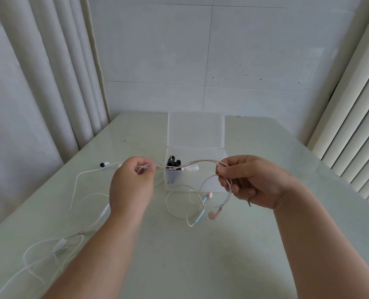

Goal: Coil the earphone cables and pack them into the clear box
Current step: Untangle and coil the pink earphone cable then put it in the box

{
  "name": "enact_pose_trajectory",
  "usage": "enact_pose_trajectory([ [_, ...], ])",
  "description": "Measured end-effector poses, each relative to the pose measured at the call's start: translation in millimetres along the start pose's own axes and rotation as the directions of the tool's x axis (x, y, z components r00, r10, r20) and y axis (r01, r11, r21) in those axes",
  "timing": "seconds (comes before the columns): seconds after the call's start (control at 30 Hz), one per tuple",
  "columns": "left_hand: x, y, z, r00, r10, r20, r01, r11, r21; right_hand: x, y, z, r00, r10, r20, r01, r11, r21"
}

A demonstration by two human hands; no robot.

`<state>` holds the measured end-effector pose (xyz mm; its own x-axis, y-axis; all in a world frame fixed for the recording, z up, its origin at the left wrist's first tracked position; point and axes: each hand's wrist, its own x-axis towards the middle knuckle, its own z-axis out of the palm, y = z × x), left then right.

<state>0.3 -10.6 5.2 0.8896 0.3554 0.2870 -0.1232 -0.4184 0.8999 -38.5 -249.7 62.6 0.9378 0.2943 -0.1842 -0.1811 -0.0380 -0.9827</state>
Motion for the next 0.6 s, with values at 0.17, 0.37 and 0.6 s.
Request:
enact_pose_trajectory([
  [0.17,-4,1,1,0.977,-0.006,0.211,-0.052,0.962,0.267,1,2,1,0.999,0.017,0.027,-0.018,1.000,0.021],
  [0.37,-13,10,0,0.971,0.160,0.179,-0.218,0.897,0.383,5,4,4,0.999,0.032,0.012,-0.032,0.999,0.034],
  [0.6,-29,24,2,0.826,0.498,0.262,-0.494,0.865,-0.086,7,5,8,0.999,0.048,-0.001,-0.048,0.998,0.050],
])
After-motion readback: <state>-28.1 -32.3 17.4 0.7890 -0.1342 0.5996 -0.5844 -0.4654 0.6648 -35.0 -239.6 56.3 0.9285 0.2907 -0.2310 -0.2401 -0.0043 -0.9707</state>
